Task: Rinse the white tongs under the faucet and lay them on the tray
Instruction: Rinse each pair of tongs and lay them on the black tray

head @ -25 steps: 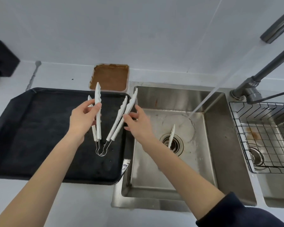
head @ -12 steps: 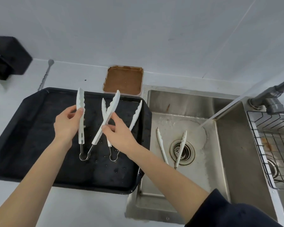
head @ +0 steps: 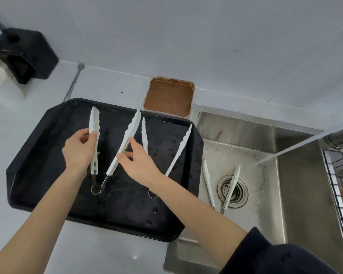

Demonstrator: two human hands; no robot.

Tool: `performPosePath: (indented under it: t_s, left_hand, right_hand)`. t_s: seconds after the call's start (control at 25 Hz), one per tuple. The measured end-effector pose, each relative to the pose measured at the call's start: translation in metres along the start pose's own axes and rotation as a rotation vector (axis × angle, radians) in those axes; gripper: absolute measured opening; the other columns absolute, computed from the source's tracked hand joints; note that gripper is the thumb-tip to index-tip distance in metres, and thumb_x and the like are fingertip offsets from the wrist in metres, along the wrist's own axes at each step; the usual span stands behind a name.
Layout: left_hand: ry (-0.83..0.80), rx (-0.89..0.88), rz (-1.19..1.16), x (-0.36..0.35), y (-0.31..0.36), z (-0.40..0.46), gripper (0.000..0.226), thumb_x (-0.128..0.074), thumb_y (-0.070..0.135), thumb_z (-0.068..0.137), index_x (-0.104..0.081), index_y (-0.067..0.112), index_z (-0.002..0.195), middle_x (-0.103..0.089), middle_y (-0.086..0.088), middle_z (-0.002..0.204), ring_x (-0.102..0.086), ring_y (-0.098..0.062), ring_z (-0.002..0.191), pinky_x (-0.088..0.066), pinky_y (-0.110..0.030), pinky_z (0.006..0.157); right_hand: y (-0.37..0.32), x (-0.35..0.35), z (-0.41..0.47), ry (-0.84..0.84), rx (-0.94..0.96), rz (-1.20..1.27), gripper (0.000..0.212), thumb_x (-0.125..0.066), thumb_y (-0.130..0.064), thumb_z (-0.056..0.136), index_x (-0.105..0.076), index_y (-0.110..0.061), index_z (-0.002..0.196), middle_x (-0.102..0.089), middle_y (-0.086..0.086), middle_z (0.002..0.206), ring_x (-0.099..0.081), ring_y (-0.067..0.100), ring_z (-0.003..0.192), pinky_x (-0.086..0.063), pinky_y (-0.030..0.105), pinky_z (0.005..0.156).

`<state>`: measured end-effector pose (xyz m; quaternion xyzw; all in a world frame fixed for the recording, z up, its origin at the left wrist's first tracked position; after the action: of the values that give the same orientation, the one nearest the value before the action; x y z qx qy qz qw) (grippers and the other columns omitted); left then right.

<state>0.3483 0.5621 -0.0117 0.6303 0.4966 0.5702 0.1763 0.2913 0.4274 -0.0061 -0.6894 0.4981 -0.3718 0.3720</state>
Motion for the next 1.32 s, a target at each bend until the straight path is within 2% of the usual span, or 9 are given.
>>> performPosePath:
  t_s: [0.16, 0.32, 0.48, 0.6, 0.72, 0.8, 0.88, 1.08, 1.32]
  left_hand:
    - [0.029, 0.009, 0.015, 0.003, -0.008, 0.003, 0.035, -0.051, 0.029, 0.088, -0.061, 0.013, 0.117, -0.065, -0.011, 0.116, -0.060, -0.031, 0.110, -0.045, -0.043, 0.100]
    - [0.040, 0.005, 0.084, 0.000, -0.013, 0.006, 0.036, -0.049, 0.026, 0.091, -0.058, 0.010, 0.121, -0.064, -0.013, 0.121, -0.056, -0.030, 0.115, -0.040, -0.034, 0.095]
    - [0.022, -0.012, 0.147, -0.005, -0.014, 0.006, 0.035, -0.048, 0.025, 0.092, -0.059, 0.009, 0.121, -0.064, -0.014, 0.120, -0.054, -0.033, 0.117, -0.039, -0.038, 0.098]
    - [0.009, -0.017, 0.171, -0.007, -0.014, 0.006, 0.035, -0.047, 0.024, 0.092, -0.058, 0.008, 0.121, -0.063, -0.014, 0.122, -0.053, -0.033, 0.117, -0.040, -0.039, 0.097]
    - [0.000, -0.029, 0.203, -0.009, -0.013, 0.005, 0.036, -0.047, 0.022, 0.091, -0.057, 0.007, 0.122, -0.062, -0.015, 0.123, -0.054, -0.034, 0.117, -0.041, -0.040, 0.096]
    - [0.010, -0.057, 0.231, -0.010, -0.008, 0.004, 0.038, -0.049, 0.021, 0.088, -0.055, 0.007, 0.123, -0.061, -0.017, 0.123, -0.054, -0.037, 0.114, -0.043, -0.043, 0.094]
    - [0.015, -0.081, 0.279, -0.012, -0.001, 0.001, 0.043, -0.049, 0.022, 0.086, -0.051, 0.010, 0.126, -0.058, -0.020, 0.124, -0.052, -0.040, 0.114, -0.043, -0.049, 0.095]
    - [0.026, -0.201, 0.423, -0.032, 0.031, -0.018, 0.049, -0.048, 0.022, 0.088, -0.043, 0.010, 0.135, -0.038, -0.020, 0.142, -0.034, -0.039, 0.131, -0.030, -0.053, 0.105]
    - [-0.102, -0.346, 0.385, -0.078, 0.066, -0.049, 0.048, -0.048, 0.026, 0.090, -0.042, 0.011, 0.135, -0.045, -0.018, 0.140, -0.044, -0.035, 0.127, -0.038, -0.049, 0.104]
  right_hand:
    - [0.003, -0.007, 0.007, -0.033, -0.045, -0.040, 0.048, -0.043, -0.019, 0.096, -0.027, -0.010, 0.140, -0.034, 0.006, 0.148, -0.042, 0.017, 0.132, -0.034, 0.020, 0.087]
    - [0.013, -0.012, 0.011, -0.050, -0.093, -0.048, 0.041, -0.043, -0.023, 0.095, -0.035, -0.009, 0.133, -0.051, 0.000, 0.109, -0.041, -0.002, 0.068, -0.036, 0.013, 0.064]
    - [0.017, -0.011, 0.012, -0.039, -0.126, -0.044, 0.035, -0.042, -0.024, 0.095, -0.041, -0.005, 0.123, -0.053, 0.005, 0.122, -0.035, -0.002, 0.063, -0.034, 0.016, 0.060]
    - [0.015, -0.006, 0.007, -0.035, -0.147, -0.041, 0.033, -0.040, -0.025, 0.095, -0.044, -0.005, 0.121, -0.048, -0.005, 0.087, -0.027, -0.003, 0.058, -0.029, 0.014, 0.056]
    - [0.010, 0.000, 0.001, -0.029, -0.133, -0.055, 0.037, -0.040, -0.025, 0.096, -0.042, -0.006, 0.128, -0.049, -0.002, 0.091, -0.040, -0.003, 0.067, -0.035, 0.016, 0.068]
    - [0.006, 0.007, -0.005, -0.020, -0.139, -0.053, 0.047, -0.039, -0.026, 0.096, -0.032, -0.010, 0.140, -0.055, 0.001, 0.123, -0.054, 0.006, 0.108, -0.032, 0.020, 0.088]
    - [0.001, 0.017, -0.012, 0.006, -0.129, -0.032, 0.054, -0.040, -0.027, 0.096, -0.023, -0.017, 0.146, -0.036, -0.002, 0.150, -0.039, 0.012, 0.135, -0.030, 0.021, 0.099]
    - [0.000, 0.051, -0.030, 0.130, -0.091, 0.043, 0.050, -0.040, -0.027, 0.096, -0.027, -0.023, 0.145, -0.038, -0.004, 0.150, -0.038, 0.013, 0.135, -0.029, 0.021, 0.100]
    - [0.017, 0.106, -0.065, 0.306, -0.101, 0.119, 0.047, -0.041, -0.027, 0.096, -0.033, -0.022, 0.142, -0.045, -0.004, 0.144, -0.043, 0.011, 0.130, -0.031, 0.025, 0.105]
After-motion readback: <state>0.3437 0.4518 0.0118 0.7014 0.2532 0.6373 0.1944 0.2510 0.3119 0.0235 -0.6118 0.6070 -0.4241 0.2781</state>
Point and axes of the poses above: each hand's wrist, its own z-axis towards the middle knuckle, its own x-axis out of the back of the hand, y = z × x, the point moved 4 cm from there along z, towards the middle knuckle
